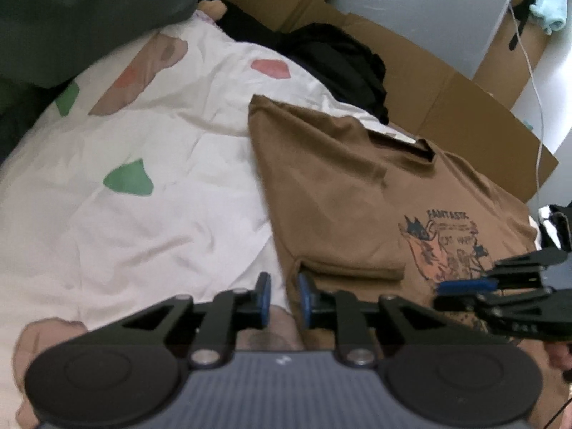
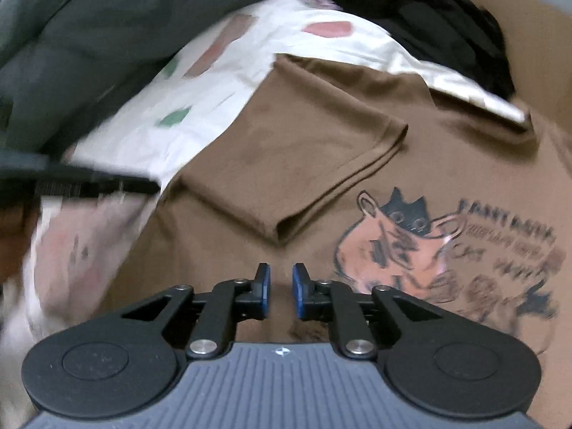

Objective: Fold clothes

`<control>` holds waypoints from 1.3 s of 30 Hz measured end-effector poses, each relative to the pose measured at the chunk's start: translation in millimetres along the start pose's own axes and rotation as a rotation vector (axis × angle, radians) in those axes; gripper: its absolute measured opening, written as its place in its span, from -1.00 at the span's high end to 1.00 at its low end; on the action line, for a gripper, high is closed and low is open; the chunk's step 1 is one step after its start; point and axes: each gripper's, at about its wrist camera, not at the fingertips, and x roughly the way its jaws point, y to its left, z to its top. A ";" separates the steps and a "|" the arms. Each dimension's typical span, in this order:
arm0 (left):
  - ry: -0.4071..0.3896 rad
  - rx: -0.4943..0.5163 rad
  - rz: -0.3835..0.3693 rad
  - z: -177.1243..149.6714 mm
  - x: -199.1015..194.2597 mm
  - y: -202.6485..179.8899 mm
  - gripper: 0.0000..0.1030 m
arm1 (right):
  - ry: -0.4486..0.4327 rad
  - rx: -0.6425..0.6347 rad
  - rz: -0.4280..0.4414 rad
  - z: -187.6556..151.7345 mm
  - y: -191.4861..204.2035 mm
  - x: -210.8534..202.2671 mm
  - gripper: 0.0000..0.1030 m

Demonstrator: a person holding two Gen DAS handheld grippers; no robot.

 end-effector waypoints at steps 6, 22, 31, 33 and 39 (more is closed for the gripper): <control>-0.018 0.063 -0.017 34.5 -25.9 -36.1 0.36 | 0.000 -0.125 -0.082 5.3 -15.6 -64.1 0.34; -0.142 0.154 -0.044 152.0 -90.6 -156.2 -0.37 | -0.093 0.014 -0.224 29.5 -101.2 -245.8 0.05; -0.173 0.185 -0.029 161.8 -84.0 -237.7 -0.84 | -0.200 0.257 -0.353 11.9 -159.7 -279.8 -0.31; -0.156 0.172 -0.025 157.5 -75.8 -250.1 -0.84 | -0.221 0.309 -0.349 4.9 -173.1 -282.7 -0.40; -0.116 0.200 -0.012 141.9 -63.3 -279.4 -0.96 | -0.216 0.309 -0.368 -24.3 -196.0 -268.8 -0.47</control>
